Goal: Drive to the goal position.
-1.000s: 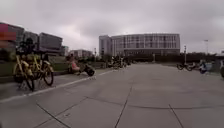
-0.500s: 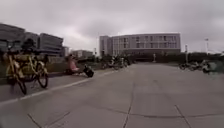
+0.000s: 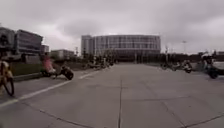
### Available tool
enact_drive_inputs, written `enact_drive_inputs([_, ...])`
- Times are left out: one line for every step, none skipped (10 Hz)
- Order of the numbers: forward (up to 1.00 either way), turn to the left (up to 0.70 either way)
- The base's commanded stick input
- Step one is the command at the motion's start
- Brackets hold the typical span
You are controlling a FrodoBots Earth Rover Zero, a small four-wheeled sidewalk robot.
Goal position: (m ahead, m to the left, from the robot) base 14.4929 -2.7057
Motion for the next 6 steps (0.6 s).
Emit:
enact_drive_inputs([0.70, -0.20])
enact_drive_inputs([0.70, 0.00])
enact_drive_inputs([0.70, 0.00])
enact_drive_inputs([0.70, 0.00])
enact_drive_inputs([0.70, 0.00])
enact_drive_inputs([0.70, 0.00])
